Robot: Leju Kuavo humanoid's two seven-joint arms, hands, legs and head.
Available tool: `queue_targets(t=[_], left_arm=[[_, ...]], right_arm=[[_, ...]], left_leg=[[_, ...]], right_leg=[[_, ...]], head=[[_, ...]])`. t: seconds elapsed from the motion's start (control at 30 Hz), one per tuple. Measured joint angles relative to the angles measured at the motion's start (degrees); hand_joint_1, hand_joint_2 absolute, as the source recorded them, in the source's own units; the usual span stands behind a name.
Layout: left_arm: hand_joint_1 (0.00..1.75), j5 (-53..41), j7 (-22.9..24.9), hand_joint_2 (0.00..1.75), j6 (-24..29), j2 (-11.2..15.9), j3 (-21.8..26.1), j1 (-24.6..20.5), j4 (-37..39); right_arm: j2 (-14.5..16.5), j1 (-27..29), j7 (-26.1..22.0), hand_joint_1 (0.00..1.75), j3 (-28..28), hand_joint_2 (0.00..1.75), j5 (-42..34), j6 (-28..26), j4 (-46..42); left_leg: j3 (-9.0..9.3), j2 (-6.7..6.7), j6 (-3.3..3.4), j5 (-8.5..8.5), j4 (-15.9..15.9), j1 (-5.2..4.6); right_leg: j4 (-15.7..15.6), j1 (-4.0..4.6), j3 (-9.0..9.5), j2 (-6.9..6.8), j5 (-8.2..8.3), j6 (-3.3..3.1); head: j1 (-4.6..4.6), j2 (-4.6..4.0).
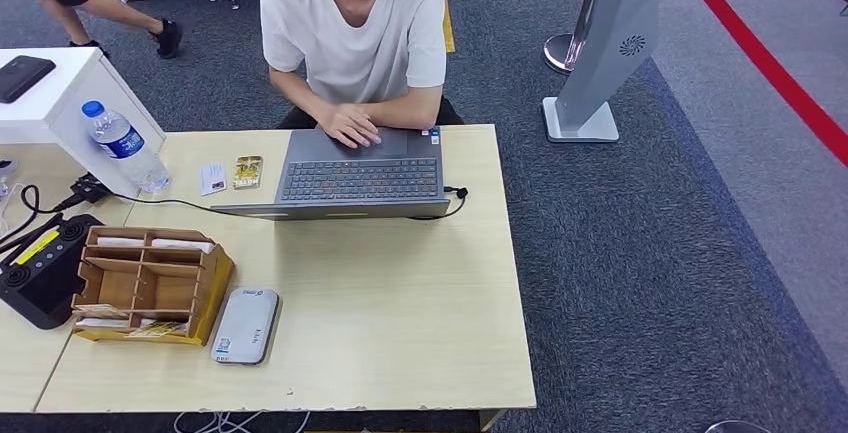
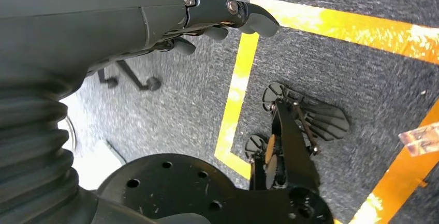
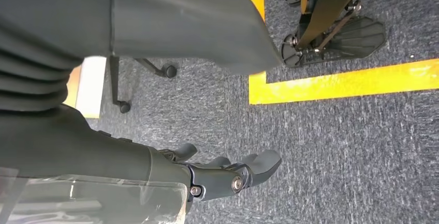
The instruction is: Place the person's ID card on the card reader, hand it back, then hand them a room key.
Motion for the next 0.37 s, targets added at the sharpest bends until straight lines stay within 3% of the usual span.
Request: queue_targets(t=[0.37], left_arm=[[0.00,7.0,-0.7,1.75,-2.2,1.1,-16.5,2.7,-2.2]], right_arm=[[-1.7,2.5,0.0,0.00,9.7,0.00,-11.2,1.7,-2.3]], left_leg=[[0.00,0.00,0.00,0.00,0.0,0.00]], right_leg=[[0.0,0.00,0.00,0.00,0.00,0.00]], head=[[0.01,0.00]])
